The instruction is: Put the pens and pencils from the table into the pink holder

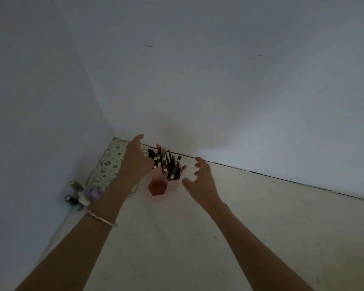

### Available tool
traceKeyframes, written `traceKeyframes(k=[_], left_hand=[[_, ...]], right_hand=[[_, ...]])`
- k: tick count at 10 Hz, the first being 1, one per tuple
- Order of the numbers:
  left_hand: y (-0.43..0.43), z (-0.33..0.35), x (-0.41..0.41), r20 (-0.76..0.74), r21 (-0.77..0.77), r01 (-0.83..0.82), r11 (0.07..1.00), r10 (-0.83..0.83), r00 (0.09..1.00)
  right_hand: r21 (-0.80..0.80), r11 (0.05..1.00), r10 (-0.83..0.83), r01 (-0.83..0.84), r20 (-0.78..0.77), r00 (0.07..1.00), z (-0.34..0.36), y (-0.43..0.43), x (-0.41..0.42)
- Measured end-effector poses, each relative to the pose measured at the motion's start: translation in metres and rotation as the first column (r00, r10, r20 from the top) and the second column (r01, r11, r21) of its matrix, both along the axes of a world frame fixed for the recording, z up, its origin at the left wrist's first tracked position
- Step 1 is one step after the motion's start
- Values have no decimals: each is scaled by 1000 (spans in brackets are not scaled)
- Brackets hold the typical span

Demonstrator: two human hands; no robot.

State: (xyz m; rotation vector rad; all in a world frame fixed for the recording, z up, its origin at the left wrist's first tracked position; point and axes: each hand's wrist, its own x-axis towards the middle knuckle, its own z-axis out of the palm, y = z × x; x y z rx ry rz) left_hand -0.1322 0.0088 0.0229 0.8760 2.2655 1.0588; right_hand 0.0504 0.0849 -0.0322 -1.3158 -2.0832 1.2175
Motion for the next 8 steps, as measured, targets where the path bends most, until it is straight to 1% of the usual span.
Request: traceKeyframes(k=[1, 2, 3, 4, 5, 6, 7, 8], left_hand=[[2, -11, -1, 176, 14, 254, 967, -252, 951], [3, -32, 5, 19, -30, 155, 987, -155, 988], [10, -41, 5, -80, 5, 13, 1000, -13, 997], [16, -42, 2, 3, 79, 62, 995, -63, 998], [23, -39, -3, 52, 118, 83, 989, -90, 995], [32, -44, -8, 101, 136, 27, 990, -41, 994], [37, -46, -13, 106, 134, 19, 991, -33, 994], [37, -39, -11, 93, 155, 37, 987, -52, 994]], right_hand=[[-184, 969, 196, -166, 156, 968, -12, -11, -15], [-151, 985, 105, -89, 104, 989, -20, -13, -38], [-134, 991, 2, 9, 80, 997, -22, -5, -57], [-121, 990, -63, 71, 69, 996, -23, 4, -67], [-128, 987, -83, 95, 99, 992, -22, 13, -77], [-138, 983, -106, 120, 106, 989, -24, 17, -86], [-137, 979, -139, 151, 94, 986, -21, 17, -90], [-166, 977, -134, 136, 25, 991, -23, 11, -86]])
